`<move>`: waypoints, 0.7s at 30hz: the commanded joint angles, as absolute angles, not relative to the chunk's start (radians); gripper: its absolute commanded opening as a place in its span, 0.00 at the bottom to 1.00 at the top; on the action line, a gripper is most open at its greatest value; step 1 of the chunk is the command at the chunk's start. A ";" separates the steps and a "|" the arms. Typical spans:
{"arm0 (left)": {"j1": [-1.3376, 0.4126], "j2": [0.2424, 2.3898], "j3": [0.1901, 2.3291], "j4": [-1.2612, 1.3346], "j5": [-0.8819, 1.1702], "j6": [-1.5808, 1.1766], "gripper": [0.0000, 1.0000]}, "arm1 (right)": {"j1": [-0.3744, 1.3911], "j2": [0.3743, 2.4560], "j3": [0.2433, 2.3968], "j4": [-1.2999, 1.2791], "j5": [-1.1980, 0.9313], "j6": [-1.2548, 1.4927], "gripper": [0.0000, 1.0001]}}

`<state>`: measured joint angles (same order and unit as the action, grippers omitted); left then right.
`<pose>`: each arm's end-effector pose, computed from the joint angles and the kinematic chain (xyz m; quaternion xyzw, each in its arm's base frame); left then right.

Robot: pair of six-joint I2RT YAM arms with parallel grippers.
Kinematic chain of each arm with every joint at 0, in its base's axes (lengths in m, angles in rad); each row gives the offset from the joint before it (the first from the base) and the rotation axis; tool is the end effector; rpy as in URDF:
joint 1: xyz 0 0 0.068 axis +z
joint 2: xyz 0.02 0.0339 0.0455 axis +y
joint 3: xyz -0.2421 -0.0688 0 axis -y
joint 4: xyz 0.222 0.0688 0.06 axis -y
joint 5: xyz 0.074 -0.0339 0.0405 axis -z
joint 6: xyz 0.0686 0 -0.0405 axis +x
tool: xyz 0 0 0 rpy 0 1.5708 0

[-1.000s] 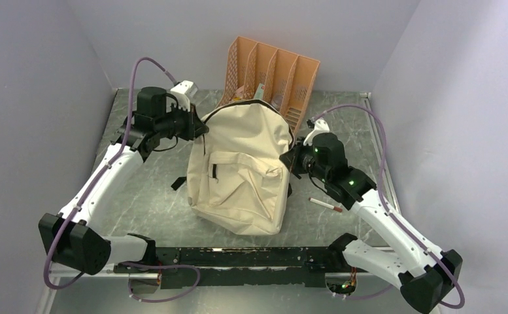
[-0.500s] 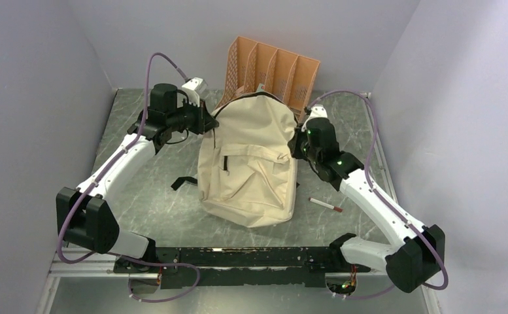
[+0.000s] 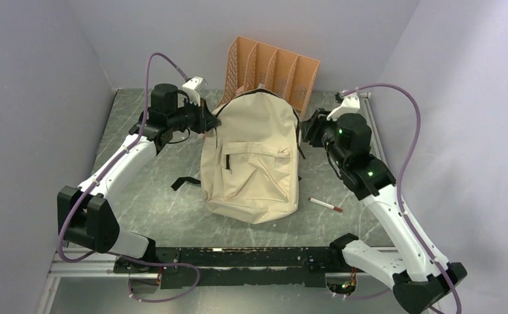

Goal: Pack the student bag
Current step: Place the student bag at the center of the board.

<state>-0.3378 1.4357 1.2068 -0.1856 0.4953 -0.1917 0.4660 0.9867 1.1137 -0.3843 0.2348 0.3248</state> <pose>0.3102 -0.1435 0.3073 0.1929 0.8000 -0.3368 0.4576 0.2173 0.0914 0.3673 0.0159 0.7896 0.1479 0.5953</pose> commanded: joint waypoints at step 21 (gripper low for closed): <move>-0.350 1.359 1.181 -0.064 0.478 -0.222 0.05 | 0.917 1.350 1.046 -0.119 0.057 0.648 0.46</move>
<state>-0.3405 1.4178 1.1759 -0.1753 0.4576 -0.2035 0.8970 1.2892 1.0172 -0.2073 0.0093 0.6651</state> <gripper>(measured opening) 0.078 0.463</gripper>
